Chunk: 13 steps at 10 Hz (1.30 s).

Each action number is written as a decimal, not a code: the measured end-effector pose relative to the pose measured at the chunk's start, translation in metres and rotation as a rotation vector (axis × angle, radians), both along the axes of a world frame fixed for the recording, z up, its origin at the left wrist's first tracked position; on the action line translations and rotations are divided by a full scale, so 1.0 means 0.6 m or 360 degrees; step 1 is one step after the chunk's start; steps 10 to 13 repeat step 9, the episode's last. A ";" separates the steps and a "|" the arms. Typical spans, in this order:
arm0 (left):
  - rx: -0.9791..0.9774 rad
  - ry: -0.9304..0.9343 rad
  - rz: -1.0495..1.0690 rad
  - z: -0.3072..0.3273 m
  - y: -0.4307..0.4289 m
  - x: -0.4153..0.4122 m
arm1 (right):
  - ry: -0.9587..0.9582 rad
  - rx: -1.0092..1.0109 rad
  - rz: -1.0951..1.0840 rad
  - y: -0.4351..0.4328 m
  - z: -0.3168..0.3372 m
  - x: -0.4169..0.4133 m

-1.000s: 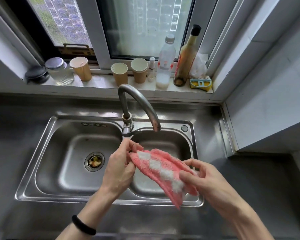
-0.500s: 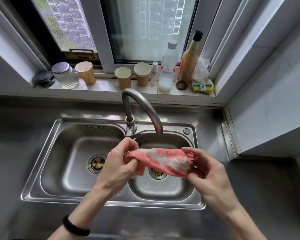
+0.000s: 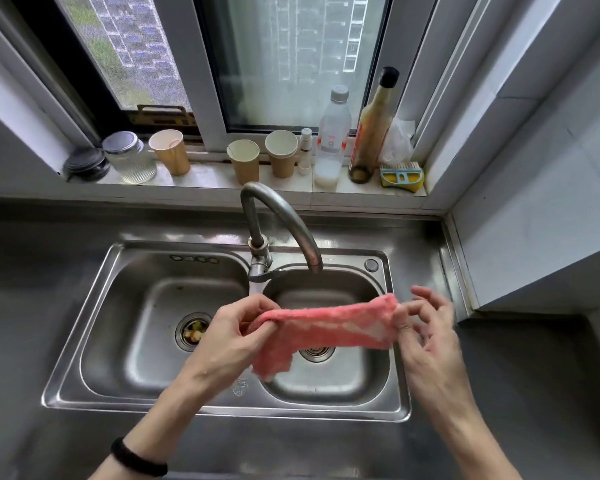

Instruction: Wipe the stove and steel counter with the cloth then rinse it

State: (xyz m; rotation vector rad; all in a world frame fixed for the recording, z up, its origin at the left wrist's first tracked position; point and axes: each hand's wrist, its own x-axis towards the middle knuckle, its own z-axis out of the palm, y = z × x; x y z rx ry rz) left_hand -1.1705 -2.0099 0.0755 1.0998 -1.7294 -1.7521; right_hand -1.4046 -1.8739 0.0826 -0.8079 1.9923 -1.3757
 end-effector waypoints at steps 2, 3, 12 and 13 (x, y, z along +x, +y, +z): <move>0.0698 0.0656 0.0232 -0.016 0.015 -0.007 | -0.0016 -0.0191 -0.0174 -0.011 0.036 0.007; 0.0531 0.0595 0.0613 -0.012 0.026 -0.020 | 0.0078 -0.0299 -0.0126 -0.025 0.051 0.021; 0.0119 -0.0222 0.0685 0.041 -0.174 0.018 | 0.0493 0.0307 0.0286 -0.346 0.100 -0.070; 0.0119 -0.0222 0.0685 0.041 -0.174 0.018 | 0.0493 0.0307 0.0286 -0.346 0.100 -0.070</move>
